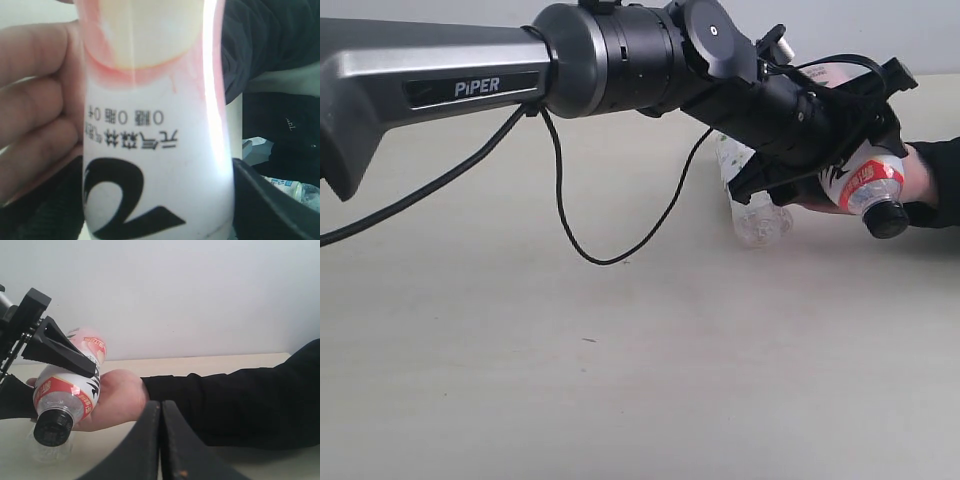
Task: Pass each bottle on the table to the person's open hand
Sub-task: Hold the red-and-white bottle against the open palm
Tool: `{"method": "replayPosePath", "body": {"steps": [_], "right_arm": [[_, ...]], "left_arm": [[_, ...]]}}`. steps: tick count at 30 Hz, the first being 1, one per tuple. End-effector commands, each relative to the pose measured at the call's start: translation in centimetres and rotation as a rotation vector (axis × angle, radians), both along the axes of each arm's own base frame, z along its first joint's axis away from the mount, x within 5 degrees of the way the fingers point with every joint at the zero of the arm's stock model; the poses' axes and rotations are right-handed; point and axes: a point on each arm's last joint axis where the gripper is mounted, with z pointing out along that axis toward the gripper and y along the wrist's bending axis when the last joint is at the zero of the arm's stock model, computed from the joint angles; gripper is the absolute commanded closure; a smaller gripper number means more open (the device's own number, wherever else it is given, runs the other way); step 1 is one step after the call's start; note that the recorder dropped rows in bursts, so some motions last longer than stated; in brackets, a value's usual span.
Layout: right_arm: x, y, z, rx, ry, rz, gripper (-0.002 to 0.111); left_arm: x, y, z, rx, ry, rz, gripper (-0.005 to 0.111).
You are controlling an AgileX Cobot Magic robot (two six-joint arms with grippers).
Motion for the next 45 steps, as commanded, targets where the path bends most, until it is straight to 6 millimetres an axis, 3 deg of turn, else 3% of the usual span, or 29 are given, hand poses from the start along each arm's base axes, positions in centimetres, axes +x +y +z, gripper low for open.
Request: {"method": "replayPosePath", "body": {"steps": [1,6,22,28,31,38,45], "right_arm": [[0.0,0.0,-0.1,-0.001,-0.009,-0.004,0.108],[0.0,0.0,-0.1,-0.001,-0.009,-0.004,0.108],[0.0,0.0,-0.1,-0.001,-0.009,-0.004,0.108],[0.0,0.0,-0.1,-0.001,-0.009,-0.004,0.108],[0.0,0.0,-0.1,-0.001,-0.009,-0.004,0.108],[0.0,0.0,-0.1,-0.001,-0.009,-0.004,0.108],[0.0,0.0,-0.1,-0.001,-0.009,-0.004,0.108]], "left_arm": [[0.1,0.0,0.4,-0.009,-0.028,-0.019,0.057],[0.1,0.0,0.4,-0.005,-0.041,-0.027,0.046],[0.1,0.0,0.4,-0.001,-0.047,-0.030,0.044],[0.1,0.0,0.4,0.003,-0.066,-0.044,0.011],[0.1,0.0,0.3,0.007,-0.082,-0.058,0.002],[-0.2,0.1,0.7,0.013,-0.080,-0.091,0.001],[-0.7,1.2,2.4,0.030,-0.092,-0.195,0.001]]}}
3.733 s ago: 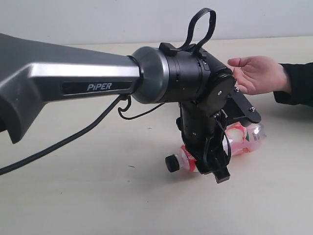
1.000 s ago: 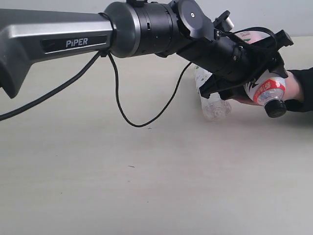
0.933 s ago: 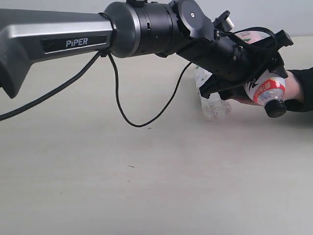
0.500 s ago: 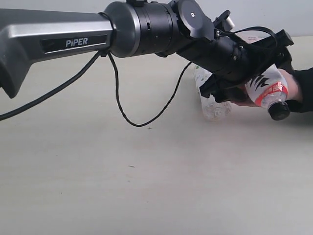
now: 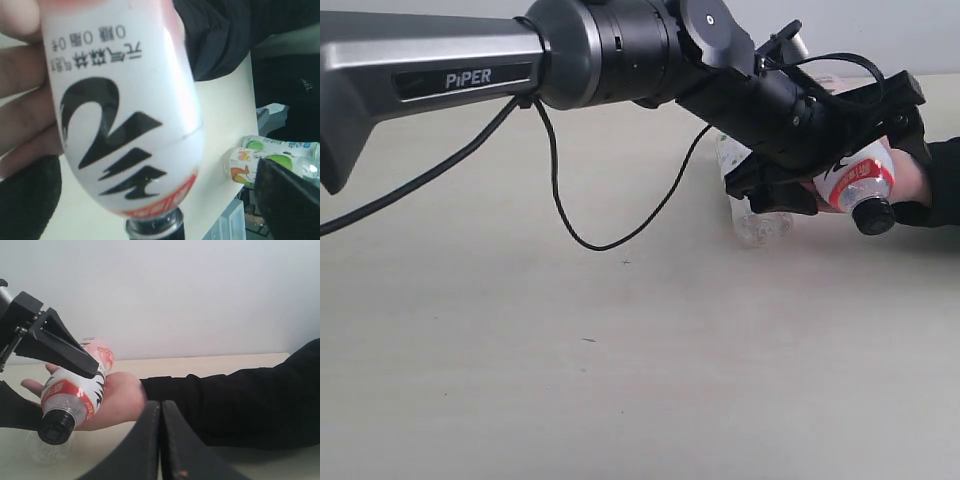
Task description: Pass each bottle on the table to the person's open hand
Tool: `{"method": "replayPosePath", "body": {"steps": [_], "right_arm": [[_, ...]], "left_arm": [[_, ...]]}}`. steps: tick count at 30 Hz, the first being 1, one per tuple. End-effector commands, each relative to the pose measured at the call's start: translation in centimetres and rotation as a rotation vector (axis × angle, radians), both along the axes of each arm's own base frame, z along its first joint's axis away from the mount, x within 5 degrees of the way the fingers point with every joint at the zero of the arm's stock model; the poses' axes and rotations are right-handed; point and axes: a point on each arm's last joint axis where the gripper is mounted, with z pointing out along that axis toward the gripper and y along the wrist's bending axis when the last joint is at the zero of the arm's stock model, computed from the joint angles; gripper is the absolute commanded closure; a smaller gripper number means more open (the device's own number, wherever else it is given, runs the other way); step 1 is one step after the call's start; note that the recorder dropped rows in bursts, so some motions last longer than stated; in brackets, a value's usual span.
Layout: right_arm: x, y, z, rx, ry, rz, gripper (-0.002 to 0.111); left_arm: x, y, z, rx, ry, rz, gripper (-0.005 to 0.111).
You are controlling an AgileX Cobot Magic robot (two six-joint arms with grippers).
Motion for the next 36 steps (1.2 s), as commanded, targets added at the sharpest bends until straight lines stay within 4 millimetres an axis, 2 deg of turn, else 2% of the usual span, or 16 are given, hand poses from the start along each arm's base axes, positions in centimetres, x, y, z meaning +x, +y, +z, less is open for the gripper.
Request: {"method": "replayPosePath", "body": {"steps": [1,11,17,21,23,26,28,30,31,36], "right_arm": [[0.0,0.0,-0.1,-0.001,-0.009,-0.004,0.108],[0.0,0.0,-0.1,-0.001,-0.009,-0.004,0.108],[0.0,0.0,-0.1,-0.001,-0.009,-0.004,0.108],[0.0,0.0,-0.1,-0.001,-0.009,-0.004,0.108],[0.0,0.0,0.0,-0.001,-0.011,-0.004,0.108],[0.0,0.0,0.0,-0.001,-0.011,-0.004,0.108],[0.0,0.0,0.0,-0.001,-0.011,-0.004,0.108],[0.0,0.0,0.0,-0.001,-0.011,-0.004,0.108],[0.0,0.0,0.0,-0.001,-0.011,-0.004,0.108],[0.0,0.0,0.0,-0.001,-0.011,-0.004,0.108]], "left_arm": [[-0.4,0.9,2.6,-0.013,-0.037,-0.073,0.001],[-2.4,3.0,8.4,0.005,-0.197,-0.231,0.002],[-4.0,5.7,12.6,0.102,-0.359,-0.337,0.002],[-5.1,8.2,13.7,0.234,-0.411,-0.366,0.006],[-5.6,9.7,14.2,0.254,-0.444,-0.348,0.014],[-6.5,12.2,14.5,0.285,-0.501,-0.316,0.040],[-7.4,14.1,14.5,0.296,-0.529,-0.304,0.065],[-8.1,16.0,14.0,0.297,-0.530,-0.268,0.097],[-8.5,17.1,13.9,0.292,-0.533,-0.238,0.106],[-10.0,22.3,12.9,0.269,-0.620,-0.079,0.106]]}}
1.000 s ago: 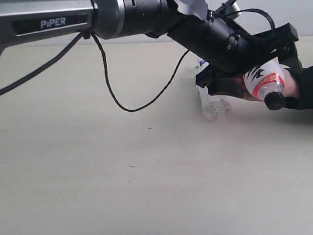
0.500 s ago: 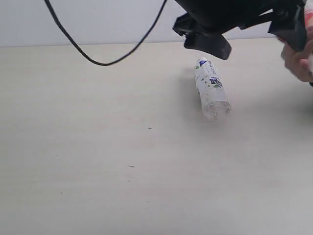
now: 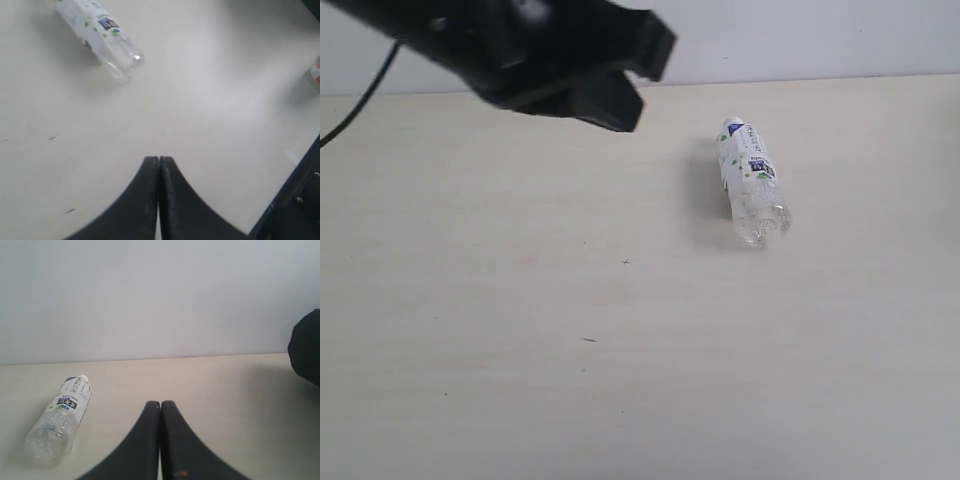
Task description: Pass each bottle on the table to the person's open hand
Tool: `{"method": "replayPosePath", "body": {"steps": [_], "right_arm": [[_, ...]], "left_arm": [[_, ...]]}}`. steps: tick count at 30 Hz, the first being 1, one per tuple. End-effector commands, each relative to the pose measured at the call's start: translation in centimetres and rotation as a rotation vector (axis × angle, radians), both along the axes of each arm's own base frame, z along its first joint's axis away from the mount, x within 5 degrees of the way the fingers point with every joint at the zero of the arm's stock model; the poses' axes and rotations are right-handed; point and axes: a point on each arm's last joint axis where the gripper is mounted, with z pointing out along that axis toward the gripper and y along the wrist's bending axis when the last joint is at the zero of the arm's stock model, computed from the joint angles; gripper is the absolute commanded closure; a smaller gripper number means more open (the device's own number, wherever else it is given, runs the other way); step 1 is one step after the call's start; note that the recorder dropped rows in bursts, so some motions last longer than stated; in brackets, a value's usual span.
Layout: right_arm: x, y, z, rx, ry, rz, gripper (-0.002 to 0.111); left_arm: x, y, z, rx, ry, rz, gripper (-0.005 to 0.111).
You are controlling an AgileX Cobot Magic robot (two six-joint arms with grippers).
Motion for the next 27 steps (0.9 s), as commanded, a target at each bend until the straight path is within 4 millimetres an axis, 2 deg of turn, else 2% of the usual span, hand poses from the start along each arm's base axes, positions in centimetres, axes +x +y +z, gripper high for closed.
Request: {"method": "replayPosePath", "body": {"steps": [1,5,7,10,14,18,27], "right_arm": [[0.0,0.0,0.0,-0.001,-0.011,-0.004,0.108],[0.0,0.0,0.0,-0.001,-0.011,-0.004,0.108],[0.0,0.0,0.0,-0.001,-0.011,-0.004,0.108],[0.0,0.0,0.0,-0.001,-0.011,-0.004,0.108],[0.0,0.0,0.0,-0.001,-0.011,-0.004,0.108],[0.0,0.0,0.0,-0.001,-0.011,-0.004,0.108],[0.0,0.0,0.0,-0.001,-0.011,-0.004,0.108]], "left_arm": [[-1.8,5.7,-1.9,-0.085,-0.141,0.154,0.107],[-4.8,10.9,-4.4,-0.152,-0.385,0.255,0.107],[-6.6,12.9,-5.6,-0.153,-0.479,0.267,0.107],[-8.8,14.9,-7.1,-0.164,-0.572,0.264,0.107],[-11.0,16.4,-9.0,-0.184,-0.594,0.268,0.107],[-12.1,17.2,-11.2,-0.178,-0.588,0.269,0.107],[-12.3,17.4,-12.0,-0.150,-0.579,0.255,0.107]]}}
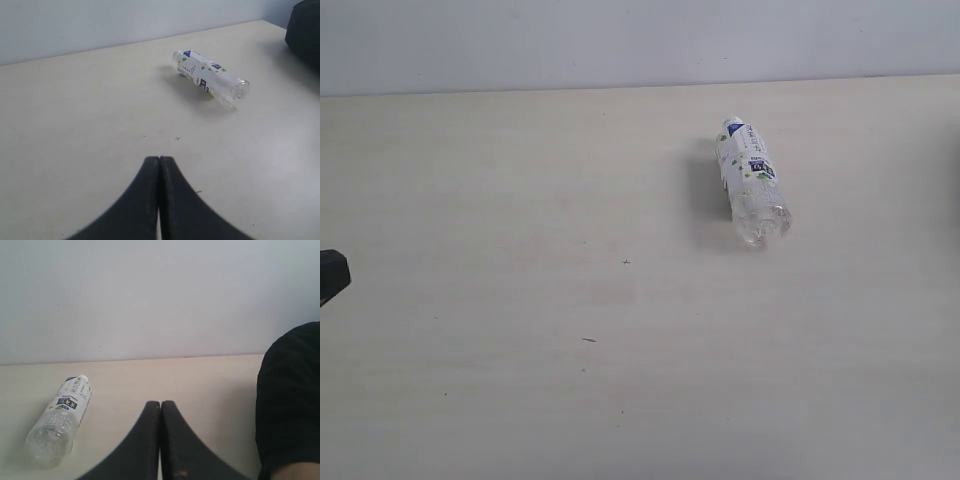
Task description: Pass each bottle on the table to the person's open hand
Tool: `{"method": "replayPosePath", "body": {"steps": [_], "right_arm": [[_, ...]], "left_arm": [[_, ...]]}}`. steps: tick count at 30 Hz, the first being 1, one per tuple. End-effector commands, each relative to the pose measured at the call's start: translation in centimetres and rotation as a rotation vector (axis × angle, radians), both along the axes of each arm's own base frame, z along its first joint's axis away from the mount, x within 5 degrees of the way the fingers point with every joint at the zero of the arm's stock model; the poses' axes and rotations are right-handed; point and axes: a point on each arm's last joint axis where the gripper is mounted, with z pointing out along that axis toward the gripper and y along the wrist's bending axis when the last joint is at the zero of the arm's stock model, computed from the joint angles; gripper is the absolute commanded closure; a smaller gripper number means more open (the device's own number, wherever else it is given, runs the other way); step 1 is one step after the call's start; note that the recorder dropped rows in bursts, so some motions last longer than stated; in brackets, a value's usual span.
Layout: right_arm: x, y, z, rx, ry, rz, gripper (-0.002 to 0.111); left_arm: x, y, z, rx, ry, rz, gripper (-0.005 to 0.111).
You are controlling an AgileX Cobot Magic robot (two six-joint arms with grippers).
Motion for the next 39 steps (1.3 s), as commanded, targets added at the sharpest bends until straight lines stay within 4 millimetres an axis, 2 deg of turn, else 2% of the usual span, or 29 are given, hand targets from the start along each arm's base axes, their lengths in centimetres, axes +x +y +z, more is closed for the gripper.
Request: {"method": "replayPosePath", "body": {"steps": [1,14,25,28,29,34,36,37,39], "right_arm": [[0.0,0.0,0.0,-0.001,-0.011,-0.004,0.108],[0.0,0.0,0.0,-0.001,-0.011,-0.004,0.108],[0.0,-0.1,0.7,-0.005,-0.088,-0.010,0.108],[0.0,-0.1,1.4,0.075,-0.159,-0.016,0.108],[-0.1,-0.2,1.9,0.162,-0.211,-0.019,0.108],[-0.6,-0.7,4.0,0.239,-0.450,-0.042,0.108],[-1.3,-1.0,5.3,0.387,-0.599,-0.027,0.108],[-1.7,-1.2,6.0,0.550,-0.680,0.017,0.108],[-2.0,-1.2,8.0,0.592,-0.713,0.044,0.108]], "left_arm": [[0.0,0.1,0.1,-0.004,-0.015,0.002,0.107],[0.0,0.1,0.1,-0.004,-0.015,0.002,0.107],[0.0,0.1,0.1,-0.004,-0.015,0.002,0.107],[0.0,0.1,0.1,-0.004,-0.015,0.002,0.107],[0.0,0.1,0.1,-0.004,-0.015,0.002,0.107],[0.0,0.1,0.1,-0.004,-0.015,0.002,0.107],[0.0,0.1,0.1,-0.004,-0.015,0.002,0.107],[0.0,0.1,0.1,-0.004,-0.015,0.002,0.107],[0.0,0.1,0.1,-0.004,-0.015,0.002,0.107]]}}
